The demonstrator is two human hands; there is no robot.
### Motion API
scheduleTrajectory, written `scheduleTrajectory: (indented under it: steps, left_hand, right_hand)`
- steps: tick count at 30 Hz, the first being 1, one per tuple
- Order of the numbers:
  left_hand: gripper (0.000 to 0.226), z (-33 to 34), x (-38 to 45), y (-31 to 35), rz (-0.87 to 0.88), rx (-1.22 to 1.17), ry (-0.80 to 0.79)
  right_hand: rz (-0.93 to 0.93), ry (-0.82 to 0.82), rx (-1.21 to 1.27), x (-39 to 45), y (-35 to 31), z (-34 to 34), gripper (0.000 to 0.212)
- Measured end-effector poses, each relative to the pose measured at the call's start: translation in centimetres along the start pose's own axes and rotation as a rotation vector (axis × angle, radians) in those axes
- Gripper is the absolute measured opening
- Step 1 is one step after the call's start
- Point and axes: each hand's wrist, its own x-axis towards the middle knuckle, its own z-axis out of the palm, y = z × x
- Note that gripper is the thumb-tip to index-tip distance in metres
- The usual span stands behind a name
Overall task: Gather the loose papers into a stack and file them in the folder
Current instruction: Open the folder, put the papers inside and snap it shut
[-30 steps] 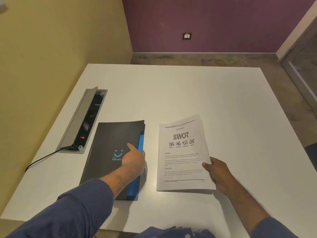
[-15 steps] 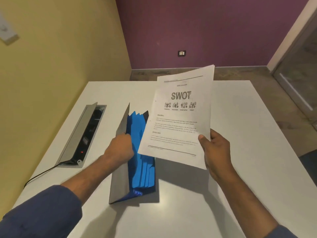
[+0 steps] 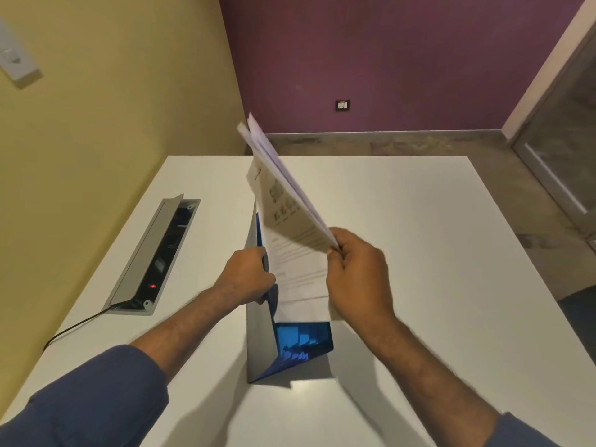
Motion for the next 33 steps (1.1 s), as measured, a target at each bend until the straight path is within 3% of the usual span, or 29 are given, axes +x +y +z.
scheduleTrajectory:
  steps: [4, 11, 17, 21, 26, 31, 33]
  left_hand:
    - [0.019, 0.9, 0.1, -0.2, -0.011, -0.034, 0.033]
    - [0.036, 2.5, -0.6, 0.2, 0.042, -0.056, 0.012]
    - [0.039, 2.4, -1.3, 0.9, 0.079, -0.075, 0.034]
    - [0.05, 2.3, -1.6, 1.3, 0.086, -0.128, 0.046]
    - [0.068, 2.0, -1.7, 0.5, 0.054, -0.22, 0.027]
    - [0.061, 1.8, -2.1, -0.4, 0.051, -0.25, 0.015]
    - [0.062, 1.5, -2.0, -0.7, 0.041, -0.229, 0.024]
  right_hand:
    - [0.071, -0.117, -0.101, -1.8, 0.6, 1.2, 0.032]
    - [0.186, -0.276, -0.167, -1.2, 1.0, 2.0, 0.024]
    - [0.296, -0.335, -0.246, -0.1, 0.9, 5.0, 0.029]
    - [0.321, -0.368, -0.323, -0.4, 1.8, 8.0, 0.016]
    - [0.366, -0.412, -0.303, -0.9, 3.6, 10.2, 0.02]
    - [0.364, -0.536, -0.185, -0.7, 4.8, 9.9, 0.033]
    - [0.318, -0.469, -0.107, -0.6, 4.7, 9.1, 0.036]
